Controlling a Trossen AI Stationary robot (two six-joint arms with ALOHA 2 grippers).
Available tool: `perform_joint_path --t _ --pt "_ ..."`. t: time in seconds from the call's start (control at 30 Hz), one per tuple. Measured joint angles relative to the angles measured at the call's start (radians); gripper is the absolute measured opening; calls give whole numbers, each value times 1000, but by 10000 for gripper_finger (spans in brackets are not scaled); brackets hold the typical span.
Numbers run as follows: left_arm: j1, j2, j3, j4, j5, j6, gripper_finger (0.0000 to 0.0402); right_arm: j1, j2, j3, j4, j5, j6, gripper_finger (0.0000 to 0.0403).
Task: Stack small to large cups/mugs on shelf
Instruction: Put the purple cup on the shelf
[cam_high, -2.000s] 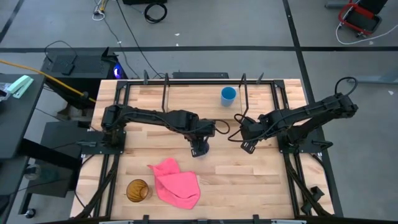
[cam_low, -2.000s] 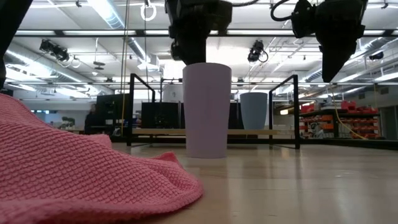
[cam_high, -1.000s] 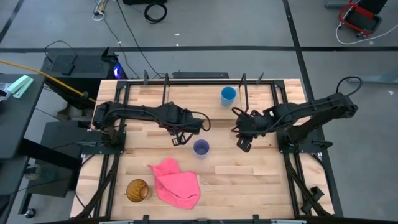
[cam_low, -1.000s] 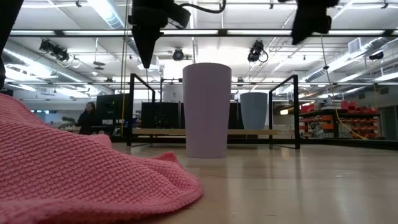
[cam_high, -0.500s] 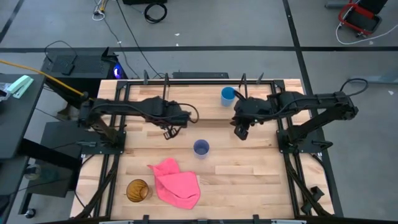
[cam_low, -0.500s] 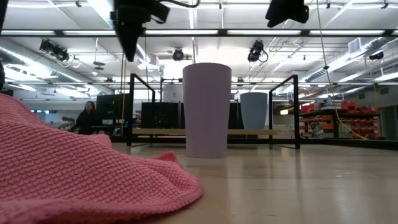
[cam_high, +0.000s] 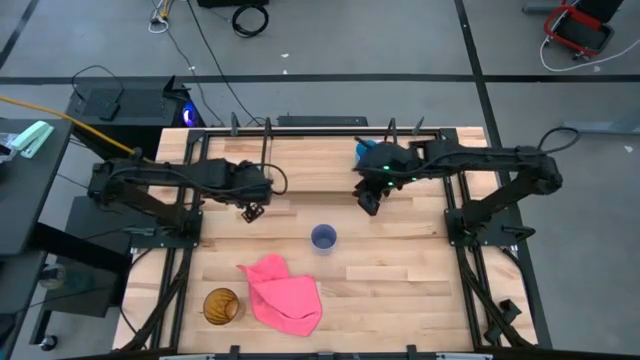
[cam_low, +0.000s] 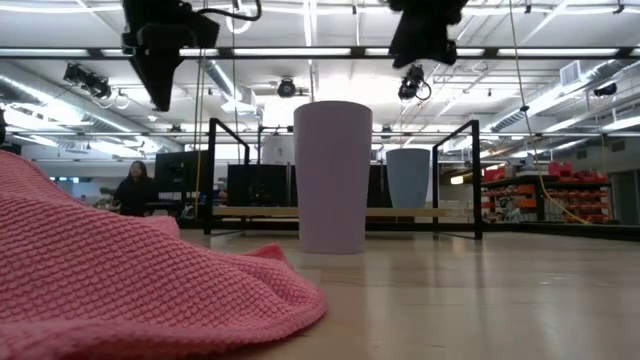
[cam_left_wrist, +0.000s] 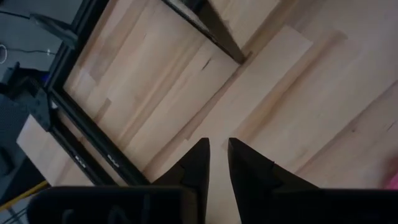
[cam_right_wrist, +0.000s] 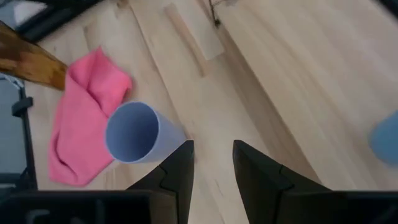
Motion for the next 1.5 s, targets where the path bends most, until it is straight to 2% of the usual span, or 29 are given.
perform_joint_path --t 0.3,0.43,0.6,1.0,1.5 --pt "-1 -33 -132 115 59 -20 50 -27 192 82 -10 -91 -70 119" --pt "-2 -31 -192 167 116 -11 52 -8 285 159 -84 -93 -108 119" --pt "-2 -31 -241 187 120 -17 49 27 359 207 -110 -92 -130 119" --pt "-2 -31 -330 261 120 -9 45 108 386 210 -85 -93 -162 119" --pt "-2 -31 -343 318 120 37 24 92 437 211 -43 -97 -159 119"
